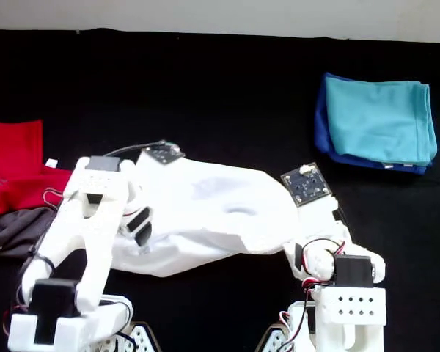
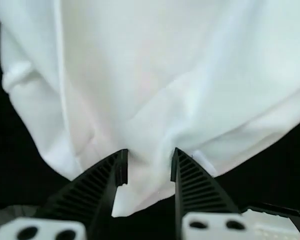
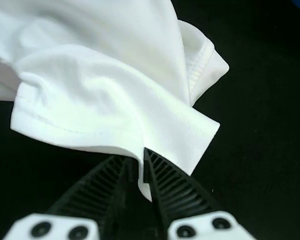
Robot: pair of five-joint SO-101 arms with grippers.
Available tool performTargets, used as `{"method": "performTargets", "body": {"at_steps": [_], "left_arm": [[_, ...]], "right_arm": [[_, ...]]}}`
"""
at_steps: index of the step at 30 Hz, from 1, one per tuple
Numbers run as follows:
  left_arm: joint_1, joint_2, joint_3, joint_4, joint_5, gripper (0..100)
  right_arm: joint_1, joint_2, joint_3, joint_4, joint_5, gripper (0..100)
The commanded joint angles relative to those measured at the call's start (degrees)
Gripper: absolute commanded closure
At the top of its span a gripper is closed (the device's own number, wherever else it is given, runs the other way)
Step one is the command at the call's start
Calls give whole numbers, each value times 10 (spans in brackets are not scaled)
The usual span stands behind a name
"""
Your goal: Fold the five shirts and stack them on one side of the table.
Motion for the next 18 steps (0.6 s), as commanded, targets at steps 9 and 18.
{"method": "performTargets", "body": {"at_steps": [9,18], "left_arm": [[-129,25,5,77,-127,872],[-194,24,5,78,-163,885]], "right_arm": [[-3,-2,-143,36,3,874],[-1,-1,-155,51,2,836]]}}
